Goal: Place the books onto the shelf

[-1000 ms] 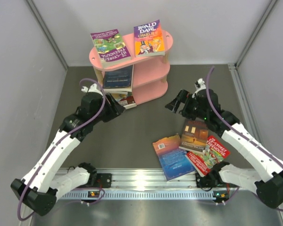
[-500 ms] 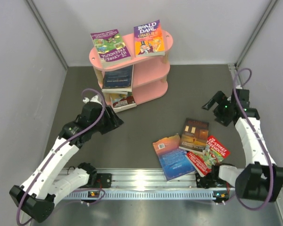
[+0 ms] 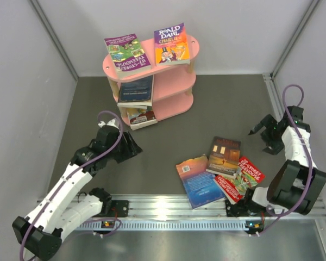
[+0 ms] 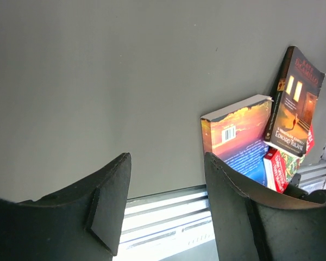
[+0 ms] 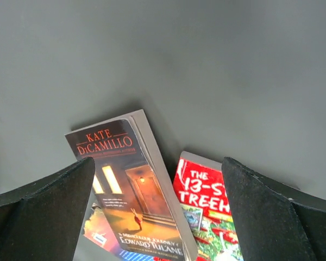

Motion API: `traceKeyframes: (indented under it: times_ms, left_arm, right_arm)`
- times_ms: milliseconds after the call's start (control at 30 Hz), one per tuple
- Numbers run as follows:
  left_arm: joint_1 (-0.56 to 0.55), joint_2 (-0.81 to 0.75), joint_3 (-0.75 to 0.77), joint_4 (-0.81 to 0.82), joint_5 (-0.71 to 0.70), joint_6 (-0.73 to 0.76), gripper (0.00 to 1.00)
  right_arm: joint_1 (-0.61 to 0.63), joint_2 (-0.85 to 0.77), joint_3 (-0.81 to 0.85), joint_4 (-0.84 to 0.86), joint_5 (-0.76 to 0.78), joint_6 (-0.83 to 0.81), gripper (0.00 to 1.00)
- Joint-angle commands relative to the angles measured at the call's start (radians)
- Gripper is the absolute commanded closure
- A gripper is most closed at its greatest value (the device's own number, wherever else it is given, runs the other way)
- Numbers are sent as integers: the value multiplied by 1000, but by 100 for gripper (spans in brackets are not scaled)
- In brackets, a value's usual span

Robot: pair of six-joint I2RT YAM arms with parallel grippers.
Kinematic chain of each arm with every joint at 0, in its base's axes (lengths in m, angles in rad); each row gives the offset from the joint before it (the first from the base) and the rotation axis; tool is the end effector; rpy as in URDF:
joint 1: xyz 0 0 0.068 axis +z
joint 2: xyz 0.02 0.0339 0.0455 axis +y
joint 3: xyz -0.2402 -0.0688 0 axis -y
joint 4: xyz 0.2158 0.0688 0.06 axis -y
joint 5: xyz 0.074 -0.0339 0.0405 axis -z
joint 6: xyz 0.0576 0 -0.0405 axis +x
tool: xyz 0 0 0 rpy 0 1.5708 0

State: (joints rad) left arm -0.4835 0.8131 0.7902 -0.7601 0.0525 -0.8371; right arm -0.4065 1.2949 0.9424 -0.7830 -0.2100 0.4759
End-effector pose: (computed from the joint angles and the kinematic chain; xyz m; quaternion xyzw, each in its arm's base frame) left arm 0.1449 -0.0795 0.2503 -0.1524 0.9105 -0.2545 0.2881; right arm 0.2186 -0.0810 0.2082 0.3942 0.8877 0.1097 0.2111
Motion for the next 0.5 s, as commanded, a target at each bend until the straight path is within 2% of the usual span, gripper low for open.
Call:
traceKeyframes:
  times_ms: [0, 200, 467]
  left_arm:
    - [-1, 17, 32, 36, 0, 33, 39]
    - [-1, 70, 52, 56, -5, 38, 39]
    - [-1, 135, 52, 107, 20, 43, 40]
  right_arm:
    - [-8, 27, -28, 19, -60, -40, 0]
    - [18, 29, -140, 116, -190, 6, 0]
    - [103, 73, -267, 272, -235, 59, 0]
